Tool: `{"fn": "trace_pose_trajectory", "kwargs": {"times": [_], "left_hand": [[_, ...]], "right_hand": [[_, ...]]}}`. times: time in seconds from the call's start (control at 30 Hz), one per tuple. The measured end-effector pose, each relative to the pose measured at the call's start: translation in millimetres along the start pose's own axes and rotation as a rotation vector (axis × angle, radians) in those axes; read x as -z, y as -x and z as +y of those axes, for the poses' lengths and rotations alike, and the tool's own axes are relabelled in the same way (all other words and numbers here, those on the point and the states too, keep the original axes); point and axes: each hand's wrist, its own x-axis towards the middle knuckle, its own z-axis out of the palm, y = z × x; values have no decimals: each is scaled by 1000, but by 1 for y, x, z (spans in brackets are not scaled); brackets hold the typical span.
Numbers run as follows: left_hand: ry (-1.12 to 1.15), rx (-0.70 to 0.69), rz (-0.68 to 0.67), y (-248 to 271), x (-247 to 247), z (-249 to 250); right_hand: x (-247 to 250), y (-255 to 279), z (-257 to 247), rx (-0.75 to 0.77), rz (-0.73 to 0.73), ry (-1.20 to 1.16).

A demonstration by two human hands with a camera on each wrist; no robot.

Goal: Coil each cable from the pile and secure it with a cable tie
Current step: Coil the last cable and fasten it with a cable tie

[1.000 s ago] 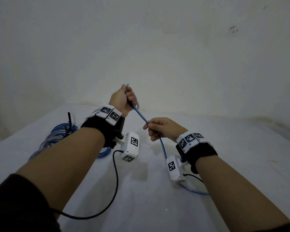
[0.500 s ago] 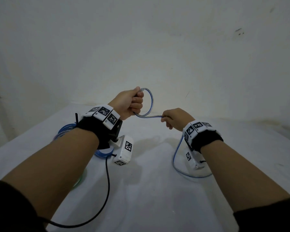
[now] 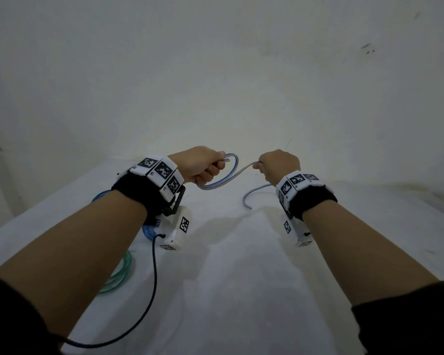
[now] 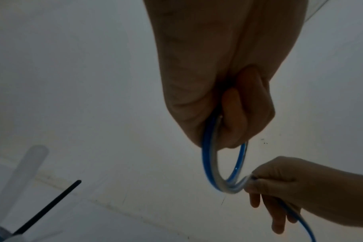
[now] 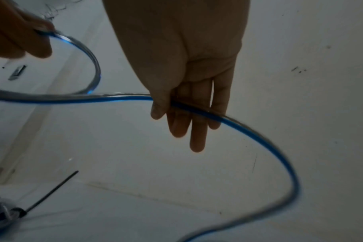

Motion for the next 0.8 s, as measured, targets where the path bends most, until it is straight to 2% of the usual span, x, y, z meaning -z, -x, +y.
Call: {"fn": "trace_pose_trajectory", "kwargs": {"times": [0.1,0.17,0.23,0.3,0.47,0.63,0.73,0.8], "left_hand": [[-136,3,57,-5,-5,-4],[-208,-9,86,-9,-8,-11],[-215,-32,143,-13,-9,-19],[-196,-57,204,-15,-7,-23],[-84,-85,227,-15,-13,-23],[-89,-56,172,-17,-29,-18],[-67,-43,188,-20,-39,-16],[-48,-63,248,-24,-44,-15]], "right_hand": [[2,-2,-9,32,-44,-265],[5,-2,-16,44,-132,-453],[7,0,-21,26,-241,-602],[8,4,-22,-11,-274,-738],[-1,8,-19,34,-102,-690],[-15,9,-26,-37,188,-654],[-19,13,-35,-114,271,-678],[-25,16,-39,-137,308,-685]]}}
